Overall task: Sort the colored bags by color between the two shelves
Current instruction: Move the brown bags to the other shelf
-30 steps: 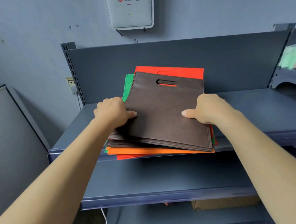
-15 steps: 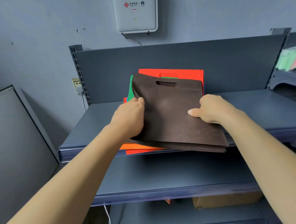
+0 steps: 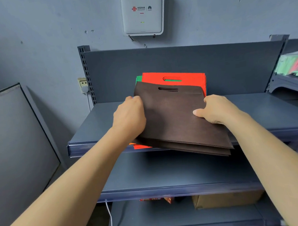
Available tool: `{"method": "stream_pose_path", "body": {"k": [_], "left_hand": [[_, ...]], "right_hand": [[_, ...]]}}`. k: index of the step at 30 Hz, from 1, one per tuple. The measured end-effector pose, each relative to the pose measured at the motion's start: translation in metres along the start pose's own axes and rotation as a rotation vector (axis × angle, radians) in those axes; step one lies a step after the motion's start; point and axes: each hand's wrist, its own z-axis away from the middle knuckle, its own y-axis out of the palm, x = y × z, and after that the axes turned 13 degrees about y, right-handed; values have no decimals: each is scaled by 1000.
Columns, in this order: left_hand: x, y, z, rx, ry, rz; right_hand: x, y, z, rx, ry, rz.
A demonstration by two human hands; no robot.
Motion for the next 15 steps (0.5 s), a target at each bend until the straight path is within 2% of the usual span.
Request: {"method": "stream_pose_path", "body": {"k": [8, 12, 15], "left_hand": [[27, -17, 20, -20, -218, -11], [47, -10, 25, 59, -252, 49], [56, -6, 27, 100, -274, 139]], "right_hand": [[21, 6, 16, -2, -93, -31], [35, 9, 23, 38, -106, -27], [43, 10, 23, 69, -42, -16]]}}
